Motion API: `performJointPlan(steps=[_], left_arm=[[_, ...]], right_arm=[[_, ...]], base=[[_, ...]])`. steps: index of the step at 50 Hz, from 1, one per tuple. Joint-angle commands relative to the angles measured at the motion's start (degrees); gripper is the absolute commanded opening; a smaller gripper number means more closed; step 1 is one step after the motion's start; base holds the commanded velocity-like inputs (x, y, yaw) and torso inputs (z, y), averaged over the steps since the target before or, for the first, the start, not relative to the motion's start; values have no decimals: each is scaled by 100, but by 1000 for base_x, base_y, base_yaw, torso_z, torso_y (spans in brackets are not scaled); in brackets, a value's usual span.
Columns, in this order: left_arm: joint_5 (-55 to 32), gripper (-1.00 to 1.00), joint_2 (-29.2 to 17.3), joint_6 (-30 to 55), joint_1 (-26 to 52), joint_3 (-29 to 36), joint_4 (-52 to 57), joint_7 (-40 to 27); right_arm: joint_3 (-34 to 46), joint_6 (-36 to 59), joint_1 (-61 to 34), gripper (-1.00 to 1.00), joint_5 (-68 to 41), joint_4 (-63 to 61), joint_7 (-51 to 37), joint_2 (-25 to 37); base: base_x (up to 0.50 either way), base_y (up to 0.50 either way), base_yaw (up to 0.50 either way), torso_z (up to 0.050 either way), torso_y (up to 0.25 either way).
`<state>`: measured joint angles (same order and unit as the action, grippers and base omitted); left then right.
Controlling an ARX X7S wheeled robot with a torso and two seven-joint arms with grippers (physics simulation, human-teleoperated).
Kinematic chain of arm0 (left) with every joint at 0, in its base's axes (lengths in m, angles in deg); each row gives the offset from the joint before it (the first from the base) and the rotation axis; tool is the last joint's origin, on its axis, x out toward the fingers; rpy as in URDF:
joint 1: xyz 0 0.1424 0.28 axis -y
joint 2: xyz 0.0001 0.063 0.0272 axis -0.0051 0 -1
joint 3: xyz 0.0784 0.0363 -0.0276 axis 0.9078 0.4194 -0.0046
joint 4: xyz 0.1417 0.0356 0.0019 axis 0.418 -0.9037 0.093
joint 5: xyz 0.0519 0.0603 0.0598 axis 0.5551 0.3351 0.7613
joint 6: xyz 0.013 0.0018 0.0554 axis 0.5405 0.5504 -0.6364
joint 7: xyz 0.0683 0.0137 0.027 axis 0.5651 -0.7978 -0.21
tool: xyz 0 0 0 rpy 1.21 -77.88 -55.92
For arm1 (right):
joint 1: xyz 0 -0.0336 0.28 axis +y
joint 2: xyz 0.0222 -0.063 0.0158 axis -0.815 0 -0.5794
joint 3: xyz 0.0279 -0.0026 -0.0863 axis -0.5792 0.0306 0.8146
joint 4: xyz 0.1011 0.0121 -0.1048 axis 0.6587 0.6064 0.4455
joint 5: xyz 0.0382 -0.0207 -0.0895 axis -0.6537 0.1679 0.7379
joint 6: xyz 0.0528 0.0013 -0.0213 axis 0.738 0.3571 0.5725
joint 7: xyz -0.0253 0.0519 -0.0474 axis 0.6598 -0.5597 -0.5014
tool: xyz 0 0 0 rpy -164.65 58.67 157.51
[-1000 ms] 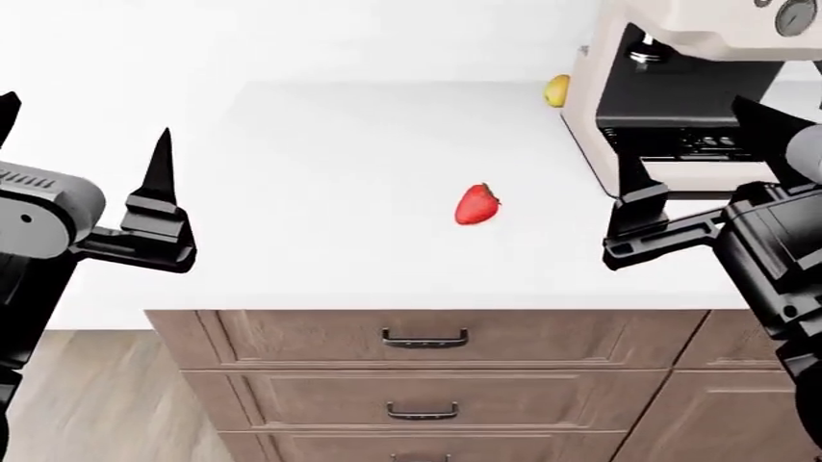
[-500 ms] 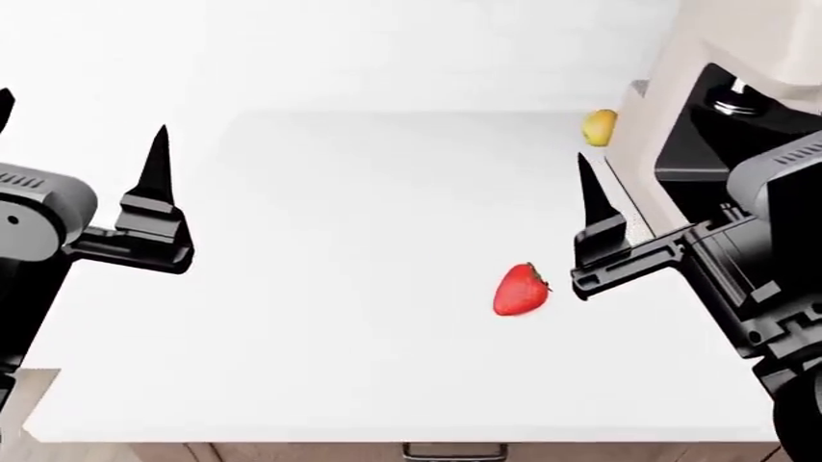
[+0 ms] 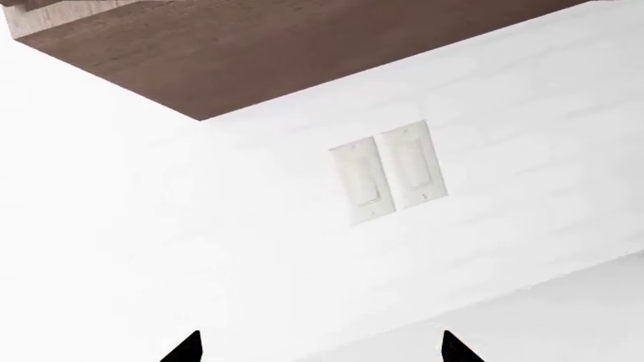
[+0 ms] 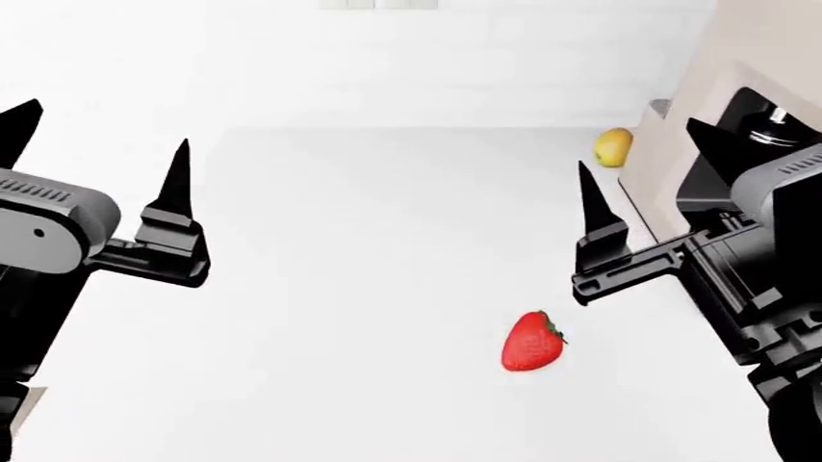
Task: Pick the strawberry from the counter and place it in the cabinet.
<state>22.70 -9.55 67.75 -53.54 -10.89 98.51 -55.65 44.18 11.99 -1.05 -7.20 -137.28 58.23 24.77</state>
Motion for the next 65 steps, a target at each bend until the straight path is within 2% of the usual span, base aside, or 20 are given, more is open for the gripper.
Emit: performJointPlan(steps=[1, 4, 9, 13, 18, 23, 31, 36, 46, 54, 65], left_arm=[[-171, 100, -6, -109, 63, 499, -189, 15], [184, 100, 35, -405, 431, 1229, -665, 218], [590, 100, 241, -771, 914, 2250, -1237, 525], [878, 100, 408, -1101, 1081, 2877, -1627, 758], [1144, 100, 678, -1463, 1278, 3518, -2305, 1109], [1200, 100, 1092, -1573, 1724, 3981, -3041, 1460], [1197, 100, 1453, -1740, 1827, 4349, -3707, 1788], [1251, 100, 1710, -1908, 1824, 4659, -4178, 2015], [953, 100, 2158, -1569, 1876, 4859, -4456, 2075], [500, 100, 2466, -1105, 1783, 4714, -4451, 1914], [-233, 100, 2976, -362, 1722, 4331, -4343, 1404]], right_arm=[[-149, 461, -279, 100, -318, -201, -95, -124], [-340, 612, -349, 100, -710, -265, -274, -35], [-953, 885, -502, 100, -2483, -264, -1266, 361], [-1293, 1035, -659, 100, -3376, -246, -1761, 560], [-1482, 1194, -930, 100, -3878, -162, -2051, 707], [-1445, 1021, -850, 100, -3886, -89, -2124, 840], [-1748, 1231, -1062, 100, -4448, -1, -2455, 1028], [-1881, 1342, -1548, 100, -5895, 356, -3622, 1430], [-1590, 918, -1767, 100, -7152, 677, -4873, 1935], [-1483, 770, -1690, 100, -7190, 676, -4978, 1943], [-1614, 702, -1345, 100, -6769, 535, -4601, 1809]], base=[[0, 0, 0, 0, 0], [0, 0, 0, 0, 0], [0, 0, 0, 0, 0], [0, 0, 0, 0, 0], [0, 0, 0, 0, 0], [0, 0, 0, 0, 0], [0, 0, 0, 0, 0], [0, 0, 0, 0, 0], [0, 0, 0, 0, 0], [0, 0, 0, 0, 0], [0, 0, 0, 0, 0]])
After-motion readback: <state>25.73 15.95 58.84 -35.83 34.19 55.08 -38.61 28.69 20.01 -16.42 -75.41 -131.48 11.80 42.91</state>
